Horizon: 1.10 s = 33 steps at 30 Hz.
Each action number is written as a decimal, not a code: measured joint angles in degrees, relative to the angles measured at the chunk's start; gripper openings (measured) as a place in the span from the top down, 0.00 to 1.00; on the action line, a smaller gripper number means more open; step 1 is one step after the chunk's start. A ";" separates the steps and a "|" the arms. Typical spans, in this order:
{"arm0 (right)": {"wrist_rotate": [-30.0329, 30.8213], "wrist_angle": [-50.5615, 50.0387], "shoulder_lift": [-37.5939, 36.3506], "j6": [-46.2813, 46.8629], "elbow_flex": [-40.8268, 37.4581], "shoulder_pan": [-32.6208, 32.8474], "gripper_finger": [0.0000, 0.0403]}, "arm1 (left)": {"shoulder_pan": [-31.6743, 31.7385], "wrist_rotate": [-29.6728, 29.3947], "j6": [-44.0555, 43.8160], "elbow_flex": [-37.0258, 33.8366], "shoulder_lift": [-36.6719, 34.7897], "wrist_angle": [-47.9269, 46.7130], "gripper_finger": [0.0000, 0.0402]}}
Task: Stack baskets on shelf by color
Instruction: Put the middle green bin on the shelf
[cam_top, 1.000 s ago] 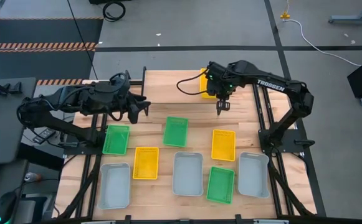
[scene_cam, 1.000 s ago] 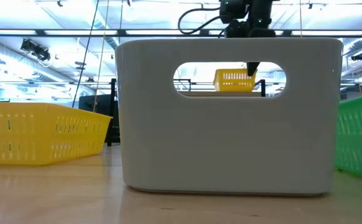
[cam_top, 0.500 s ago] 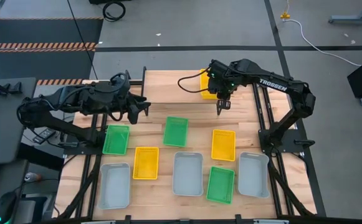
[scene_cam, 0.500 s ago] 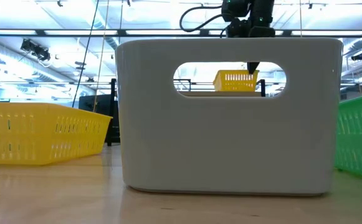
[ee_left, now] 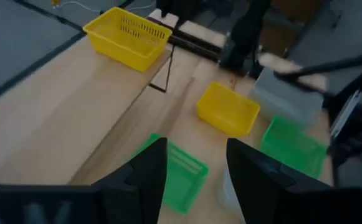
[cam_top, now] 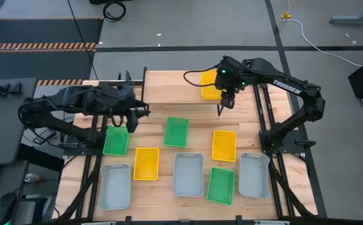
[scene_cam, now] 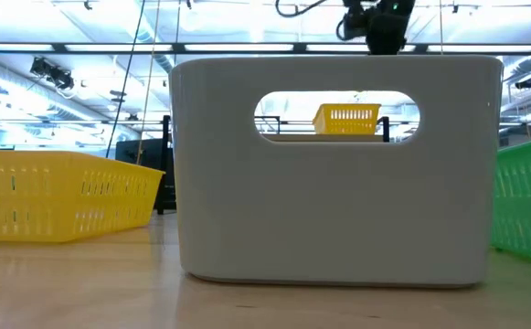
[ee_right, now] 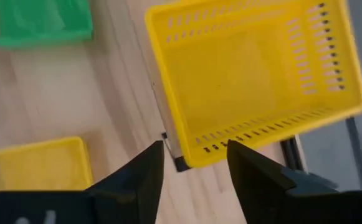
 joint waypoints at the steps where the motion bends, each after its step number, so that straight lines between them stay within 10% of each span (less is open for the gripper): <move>1: -0.83 0.00 -0.97 2.05 0.00 0.24 0.53 | 0.00 0.26 1.86 0.00 0.81 -0.44 0.57; 21: -6.48 -5.69 -18.01 39.00 0.02 13.11 0.50 | 0.69 19.37 24.23 -0.07 26.79 -3.11 0.49; 33: -3.54 -6.78 -22.56 50.00 0.04 20.76 0.50 | 0.45 19.90 31.89 -0.07 39.97 -1.93 0.43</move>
